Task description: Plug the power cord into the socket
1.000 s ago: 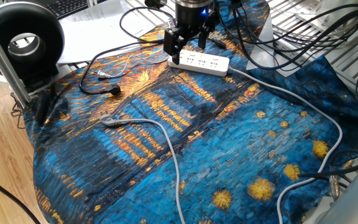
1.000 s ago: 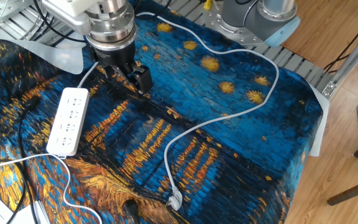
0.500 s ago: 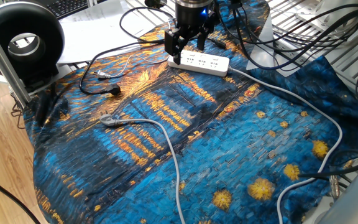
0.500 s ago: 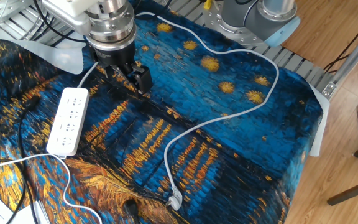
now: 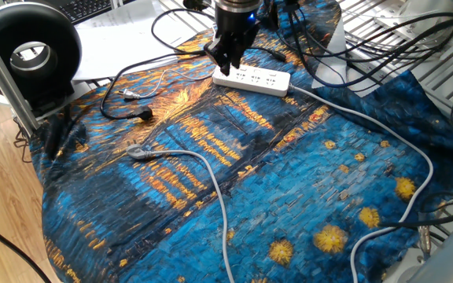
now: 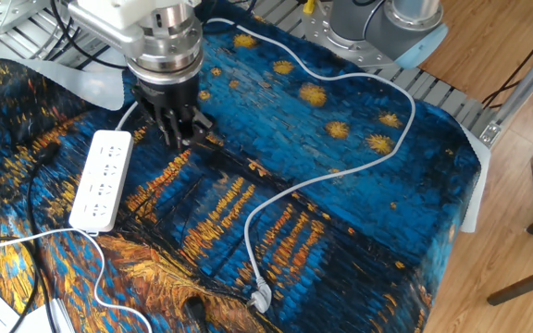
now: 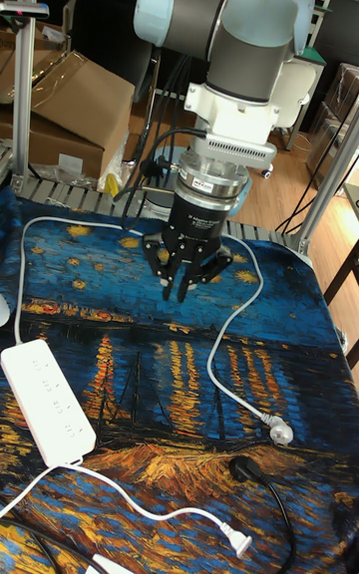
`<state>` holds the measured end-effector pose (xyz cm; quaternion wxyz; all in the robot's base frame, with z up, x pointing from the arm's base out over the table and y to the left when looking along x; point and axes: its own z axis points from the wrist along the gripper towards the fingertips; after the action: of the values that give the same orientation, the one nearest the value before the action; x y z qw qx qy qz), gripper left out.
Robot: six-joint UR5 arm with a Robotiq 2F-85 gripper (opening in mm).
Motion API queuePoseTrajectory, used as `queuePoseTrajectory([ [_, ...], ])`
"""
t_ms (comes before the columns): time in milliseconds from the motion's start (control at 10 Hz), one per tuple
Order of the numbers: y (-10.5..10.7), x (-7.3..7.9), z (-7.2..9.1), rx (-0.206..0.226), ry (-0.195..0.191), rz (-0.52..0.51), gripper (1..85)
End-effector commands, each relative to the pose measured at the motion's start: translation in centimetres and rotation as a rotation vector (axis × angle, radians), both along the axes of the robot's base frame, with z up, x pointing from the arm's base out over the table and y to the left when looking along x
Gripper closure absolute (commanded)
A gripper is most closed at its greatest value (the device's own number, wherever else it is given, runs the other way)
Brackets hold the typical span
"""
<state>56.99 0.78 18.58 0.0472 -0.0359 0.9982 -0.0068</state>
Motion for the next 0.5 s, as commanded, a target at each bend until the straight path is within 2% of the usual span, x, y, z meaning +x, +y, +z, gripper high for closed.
queuePoseTrajectory([
  [0, 0.8, 0.4, -0.5, 0.015, -0.013, 0.007, 84.3],
  [200, 2.3, 0.0, -1.6, 0.030, -0.002, 0.031, 84.3],
  [400, 3.2, -0.4, -2.5, 0.017, -0.002, 0.034, 84.3],
])
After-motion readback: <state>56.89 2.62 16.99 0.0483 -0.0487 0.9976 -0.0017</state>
